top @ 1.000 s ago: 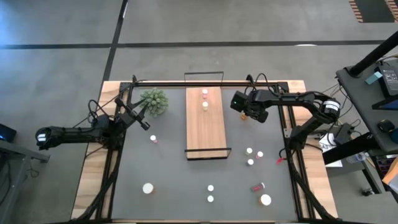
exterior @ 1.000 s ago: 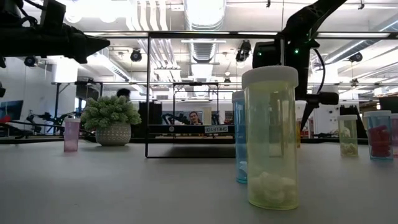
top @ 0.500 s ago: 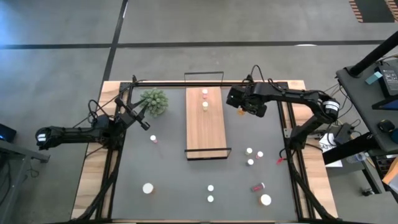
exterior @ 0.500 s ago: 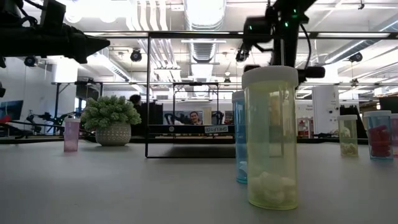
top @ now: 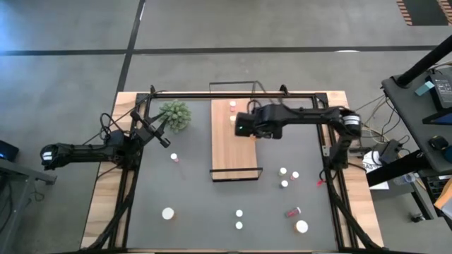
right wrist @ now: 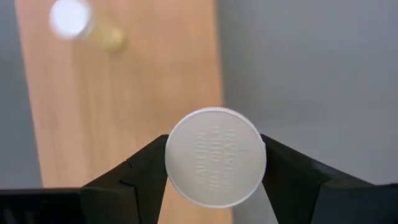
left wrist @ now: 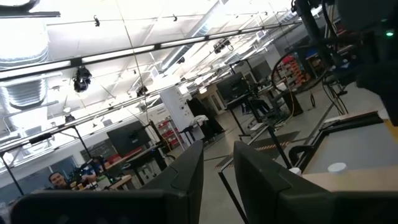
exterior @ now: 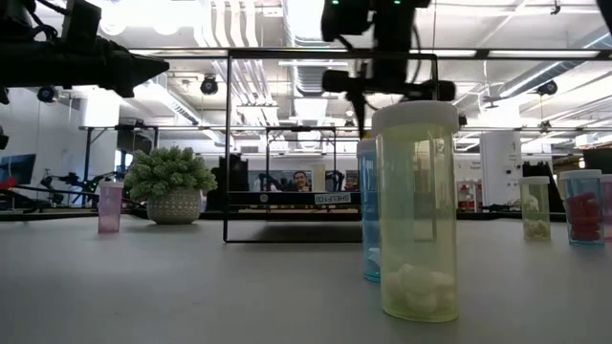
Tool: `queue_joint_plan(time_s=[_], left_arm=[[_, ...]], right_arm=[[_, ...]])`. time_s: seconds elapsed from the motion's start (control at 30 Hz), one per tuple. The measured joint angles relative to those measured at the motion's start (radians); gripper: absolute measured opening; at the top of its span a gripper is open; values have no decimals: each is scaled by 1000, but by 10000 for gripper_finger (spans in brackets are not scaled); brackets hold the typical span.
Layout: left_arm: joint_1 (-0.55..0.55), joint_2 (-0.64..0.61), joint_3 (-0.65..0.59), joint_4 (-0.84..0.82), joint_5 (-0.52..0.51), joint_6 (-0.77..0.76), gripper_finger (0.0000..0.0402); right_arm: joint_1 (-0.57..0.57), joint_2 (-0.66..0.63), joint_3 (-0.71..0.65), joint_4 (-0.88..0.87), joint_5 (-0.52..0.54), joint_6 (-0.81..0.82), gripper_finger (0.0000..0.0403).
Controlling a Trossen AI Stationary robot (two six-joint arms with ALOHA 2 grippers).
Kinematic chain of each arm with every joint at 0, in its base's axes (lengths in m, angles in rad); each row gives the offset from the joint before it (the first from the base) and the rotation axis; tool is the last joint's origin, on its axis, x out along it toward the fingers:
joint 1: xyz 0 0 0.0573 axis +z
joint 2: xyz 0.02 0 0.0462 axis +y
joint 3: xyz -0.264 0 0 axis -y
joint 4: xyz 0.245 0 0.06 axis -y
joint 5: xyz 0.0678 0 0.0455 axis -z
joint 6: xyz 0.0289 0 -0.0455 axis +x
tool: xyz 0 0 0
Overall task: Pick and place medicine bottles onto shelf by color
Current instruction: Put the top orange pill bottle on the shelf
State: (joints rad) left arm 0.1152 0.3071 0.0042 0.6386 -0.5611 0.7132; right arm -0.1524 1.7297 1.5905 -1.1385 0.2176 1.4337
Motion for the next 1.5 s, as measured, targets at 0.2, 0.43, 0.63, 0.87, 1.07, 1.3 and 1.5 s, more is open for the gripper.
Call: queue_joint_plan(time_s=[0.2,0.43,0.63,0.87,1.07,1.3,1.5], left_arm=[[0,0,0,0,0,0,72],[0,0,0,0,0,0,72],[0,0,0,0,0,0,72],[0,0,0,0,0,0,72],[0,0,0,0,0,0,72],[0,0,0,0,0,0,72],[0,0,0,0,0,0,72]], right_arm=[[41,122,143,-3,2,-40,216],[65,246,283,-23,11,-66,216],[64,344,409,-97,11,-54,216],[60,383,464,-109,12,-10,216],[60,382,453,-130,20,32,217],[51,382,444,-132,46,5,217],[47,382,441,-109,46,-5,217]])
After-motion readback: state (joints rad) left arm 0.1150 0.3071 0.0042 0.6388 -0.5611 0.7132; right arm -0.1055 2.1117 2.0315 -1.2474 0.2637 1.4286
